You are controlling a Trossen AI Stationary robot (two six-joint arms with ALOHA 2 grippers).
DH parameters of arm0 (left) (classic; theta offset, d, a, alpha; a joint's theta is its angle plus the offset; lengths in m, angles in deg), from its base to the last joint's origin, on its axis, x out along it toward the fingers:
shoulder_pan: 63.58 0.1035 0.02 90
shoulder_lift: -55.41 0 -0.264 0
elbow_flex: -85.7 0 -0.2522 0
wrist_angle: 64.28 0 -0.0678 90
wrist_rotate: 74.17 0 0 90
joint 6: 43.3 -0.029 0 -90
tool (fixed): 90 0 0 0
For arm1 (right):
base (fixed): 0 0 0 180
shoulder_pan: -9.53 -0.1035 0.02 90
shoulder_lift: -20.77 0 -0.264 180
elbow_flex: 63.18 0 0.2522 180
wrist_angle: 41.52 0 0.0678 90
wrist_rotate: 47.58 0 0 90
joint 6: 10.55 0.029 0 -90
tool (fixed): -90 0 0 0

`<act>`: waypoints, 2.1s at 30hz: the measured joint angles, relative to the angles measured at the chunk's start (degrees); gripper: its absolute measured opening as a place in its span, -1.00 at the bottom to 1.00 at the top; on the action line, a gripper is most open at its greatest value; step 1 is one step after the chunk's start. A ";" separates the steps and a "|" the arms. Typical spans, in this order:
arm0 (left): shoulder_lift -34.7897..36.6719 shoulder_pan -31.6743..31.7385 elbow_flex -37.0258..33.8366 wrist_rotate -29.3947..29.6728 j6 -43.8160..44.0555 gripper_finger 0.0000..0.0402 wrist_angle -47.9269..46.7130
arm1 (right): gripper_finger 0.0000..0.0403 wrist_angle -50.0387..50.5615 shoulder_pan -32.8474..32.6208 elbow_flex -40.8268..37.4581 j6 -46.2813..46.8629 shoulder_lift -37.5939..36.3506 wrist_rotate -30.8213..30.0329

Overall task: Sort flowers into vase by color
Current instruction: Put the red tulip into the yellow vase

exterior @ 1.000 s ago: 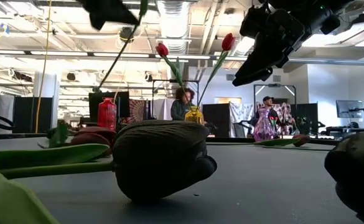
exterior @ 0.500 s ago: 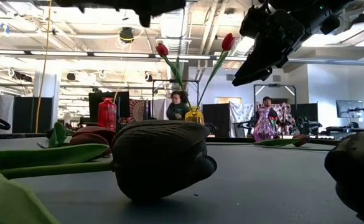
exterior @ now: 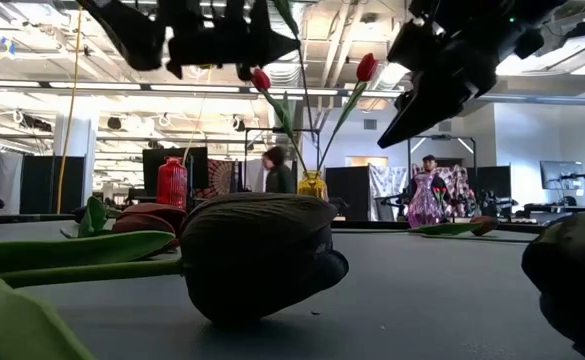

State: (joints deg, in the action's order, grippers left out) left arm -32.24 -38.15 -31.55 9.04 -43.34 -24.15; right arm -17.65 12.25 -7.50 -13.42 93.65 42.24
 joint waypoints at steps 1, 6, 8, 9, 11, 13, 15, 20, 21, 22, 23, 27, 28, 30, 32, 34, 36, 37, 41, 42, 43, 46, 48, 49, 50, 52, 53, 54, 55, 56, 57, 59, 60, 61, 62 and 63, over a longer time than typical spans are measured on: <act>-0.98 0.52 0.77 -0.53 0.14 -1.00 -0.14 | -0.03 0.05 0.62 0.00 0.02 0.00 0.00; -4.97 1.36 4.82 -0.90 -2.82 -1.00 -0.78 | -0.03 0.99 2.49 0.00 0.77 -0.02 0.09; -5.49 1.31 5.57 -0.06 -4.80 -1.00 -0.64 | -0.03 1.37 2.71 0.00 1.95 -0.02 0.12; -5.49 1.26 5.59 0.45 -5.66 -1.00 -0.88 | -0.03 1.65 2.68 0.00 2.55 -0.02 0.14; -5.49 0.91 5.60 2.83 -7.02 -1.00 -1.33 | -0.03 2.23 2.36 0.00 3.21 -0.02 0.17; -5.49 0.61 5.60 5.00 -7.83 -1.00 -2.04 | -0.03 2.81 1.73 0.00 3.54 -0.02 0.38; -5.49 0.20 5.60 5.64 -8.30 -1.00 -2.18 | -0.03 3.09 1.18 0.00 3.85 -0.02 0.48; -5.49 -1.36 5.60 8.98 -11.01 -1.00 -4.29 | -0.03 2.99 -0.13 0.00 3.96 -0.04 0.46; -5.49 -1.59 5.60 9.55 -11.42 -1.00 -4.27 | -0.03 2.96 -0.20 0.00 3.96 -0.04 0.48; -5.49 -1.85 5.60 10.00 -11.69 -1.00 -4.22 | -0.03 2.95 -0.26 0.00 3.96 -0.04 0.47; -5.49 -2.01 5.60 10.41 -11.77 -1.00 -4.29 | -0.03 2.95 -0.36 0.00 3.96 -0.04 0.48; -5.49 -2.55 5.60 11.87 -11.55 -1.00 -4.67 | -0.03 2.93 -0.48 0.00 3.96 -0.04 0.46; -5.49 -2.68 5.60 12.59 -10.97 -1.00 -4.69 | -0.03 2.95 -0.48 0.00 3.96 -0.04 0.46; -5.49 -3.22 5.60 13.85 -9.50 -1.00 -4.98 | -0.03 2.94 -0.46 0.00 3.96 -0.04 0.46; -5.48 -4.15 5.60 15.39 -8.53 -1.00 -4.95 | -0.03 2.93 -0.46 0.00 3.96 -0.04 0.46; -4.94 -5.30 5.60 17.98 -8.30 -1.00 -4.96 | -0.03 2.92 -0.46 0.00 3.94 -0.04 0.45; -3.98 -6.54 5.60 20.27 -8.44 -1.00 -4.89 | -0.03 2.93 -0.46 0.00 3.92 -0.04 0.44; -3.25 -7.17 5.60 21.14 -8.56 -1.00 -5.38 | -0.03 2.95 -0.46 0.00 3.91 -0.04 0.44; -0.14 -10.01 5.60 23.70 -8.04 -1.00 -8.60 | -0.03 2.97 -0.46 0.00 3.54 -0.04 0.44; 0.36 -10.80 5.60 24.61 -7.47 -1.00 -9.25 | -0.03 2.96 -0.46 0.00 3.16 -0.04 0.44; 0.54 -11.53 5.60 25.78 -6.97 -1.00 -9.33 | -0.03 2.97 -0.46 0.00 2.91 -0.04 0.42; 0.23 -13.59 5.60 29.88 -6.14 -1.00 -9.40 | -0.03 2.95 -0.44 0.00 2.43 -0.04 0.42; -1.34 -14.58 5.60 32.96 -5.27 -1.00 -7.33 | -0.03 2.93 -0.37 0.00 2.40 -0.04 0.42; -2.25 -14.98 5.60 34.50 -5.27 -1.00 -6.34 | -0.03 2.94 -0.37 0.00 2.40 -0.04 0.42; -3.40 -15.34 5.60 35.86 -5.50 -1.00 -4.62 | -0.03 2.95 -0.37 0.00 2.40 -0.04 0.42; -6.06 -15.86 5.60 37.47 -6.87 -1.00 1.51 | -0.03 2.91 -0.40 0.00 2.41 -0.04 0.42; -7.47 -16.09 5.60 38.32 -7.66 -1.00 4.89 | -0.03 2.95 -0.40 0.00 2.43 -0.04 0.42; -9.04 -16.20 5.60 39.01 -8.85 -1.00 8.11 | -0.03 2.95 -0.44 0.00 2.51 -0.04 0.42; -10.63 -16.28 5.60 40.07 -10.44 -1.00 11.28 | -0.03 3.02 -0.44 0.00 2.71 -0.04 0.42; -12.21 -16.28 5.60 41.38 -12.00 -1.00 13.78 | -0.03 3.15 -0.44 0.00 2.74 -0.04 0.42; -13.49 -16.27 5.60 43.10 -13.39 -1.00 16.04 | -0.03 3.21 -0.45 0.00 2.80 -0.04 0.42; -15.36 -15.91 5.60 45.38 -15.16 -1.00 19.51 | -0.03 3.51 -0.46 0.00 2.82 -0.04 0.42; -15.95 -15.63 5.60 46.01 -15.67 -1.00 20.60 | -0.03 3.82 -0.46 0.00 2.82 -0.04 0.42; -16.29 -15.31 5.60 46.58 -15.85 -1.00 20.86 | -0.03 4.10 -0.46 0.00 2.82 -0.04 0.42; -16.48 -14.91 5.60 46.71 -15.97 -1.00 20.69 | -0.03 4.34 -0.46 0.00 2.82 -0.04 0.42; -16.54 -14.50 5.60 46.69 -15.89 -1.00 20.00 | -0.03 4.45 -0.46 0.00 2.82 -0.04 0.42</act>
State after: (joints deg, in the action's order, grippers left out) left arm -48.79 -52.65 -25.95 55.73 -59.23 -4.15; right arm -13.20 11.79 -7.50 -10.60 93.60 42.65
